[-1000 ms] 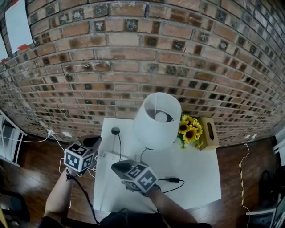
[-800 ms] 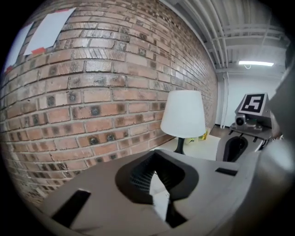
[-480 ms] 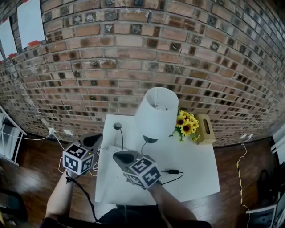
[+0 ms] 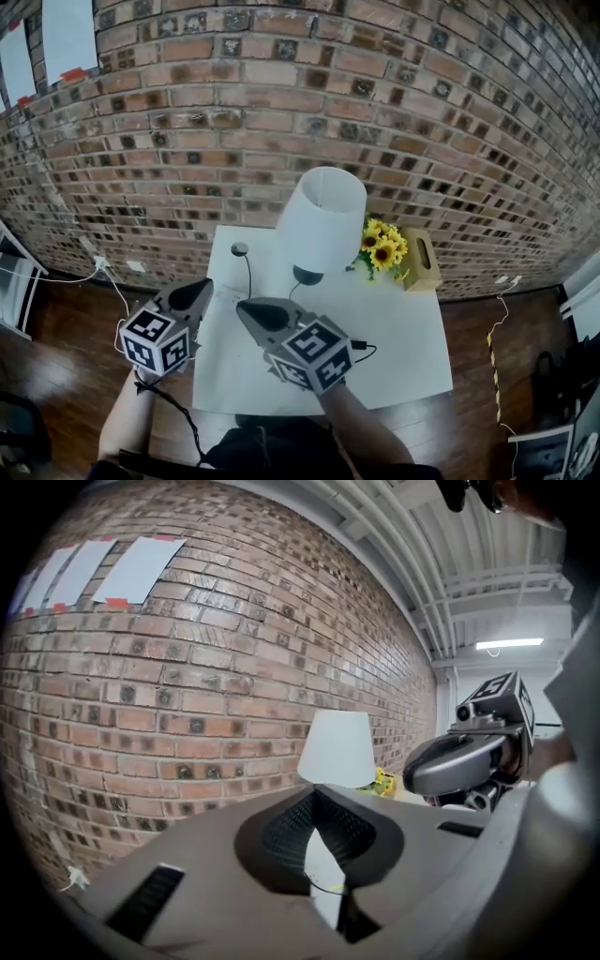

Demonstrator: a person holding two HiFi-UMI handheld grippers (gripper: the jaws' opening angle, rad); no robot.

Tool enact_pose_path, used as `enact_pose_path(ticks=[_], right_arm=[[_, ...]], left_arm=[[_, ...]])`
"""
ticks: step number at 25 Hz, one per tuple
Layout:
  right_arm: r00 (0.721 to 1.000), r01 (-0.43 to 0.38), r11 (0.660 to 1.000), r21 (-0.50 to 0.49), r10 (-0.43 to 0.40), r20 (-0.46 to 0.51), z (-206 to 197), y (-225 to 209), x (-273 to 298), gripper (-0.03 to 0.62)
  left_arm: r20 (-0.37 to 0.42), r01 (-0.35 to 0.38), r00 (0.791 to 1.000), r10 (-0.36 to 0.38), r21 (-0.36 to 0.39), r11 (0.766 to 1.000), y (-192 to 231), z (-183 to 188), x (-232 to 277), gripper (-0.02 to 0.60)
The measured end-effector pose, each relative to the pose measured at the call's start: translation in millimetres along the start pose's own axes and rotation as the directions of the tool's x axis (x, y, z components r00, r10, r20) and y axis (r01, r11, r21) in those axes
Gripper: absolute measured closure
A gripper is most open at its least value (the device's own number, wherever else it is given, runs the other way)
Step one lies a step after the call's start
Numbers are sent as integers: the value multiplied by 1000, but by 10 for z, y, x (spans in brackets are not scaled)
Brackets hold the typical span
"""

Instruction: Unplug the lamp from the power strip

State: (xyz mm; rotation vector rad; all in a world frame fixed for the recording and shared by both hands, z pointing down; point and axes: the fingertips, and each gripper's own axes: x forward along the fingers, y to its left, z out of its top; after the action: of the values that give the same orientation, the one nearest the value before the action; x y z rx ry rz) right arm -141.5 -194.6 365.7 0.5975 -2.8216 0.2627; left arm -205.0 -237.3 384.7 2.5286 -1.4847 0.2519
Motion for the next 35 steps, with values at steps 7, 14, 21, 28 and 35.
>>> enact_pose_path(ticks=[7, 14, 21, 28, 35], right_arm=[[996, -22, 999, -46, 26, 91, 234, -14, -369, 597], [993, -64, 997, -51, 69, 100, 146, -117, -718, 597], [986, -116, 991, -66, 123, 114, 132, -182, -945, 597], [970, -177, 981, -82, 187, 153, 142, -105, -1083, 597], [939, -279, 951, -134, 300, 169, 192, 159, -1123, 597]], left_arm=[[69, -53, 996, 54, -5, 999, -345, 260, -41, 563], [69, -132, 989, 127, 63, 989, -726, 343, 54, 563], [76, -184, 980, 182, 24, 983, -928, 410, 43, 563], [69, -221, 974, 216, 60, 974, -1161, 421, -46, 563], [116, -352, 931, 345, 41, 935, -1190, 605, -469, 563]])
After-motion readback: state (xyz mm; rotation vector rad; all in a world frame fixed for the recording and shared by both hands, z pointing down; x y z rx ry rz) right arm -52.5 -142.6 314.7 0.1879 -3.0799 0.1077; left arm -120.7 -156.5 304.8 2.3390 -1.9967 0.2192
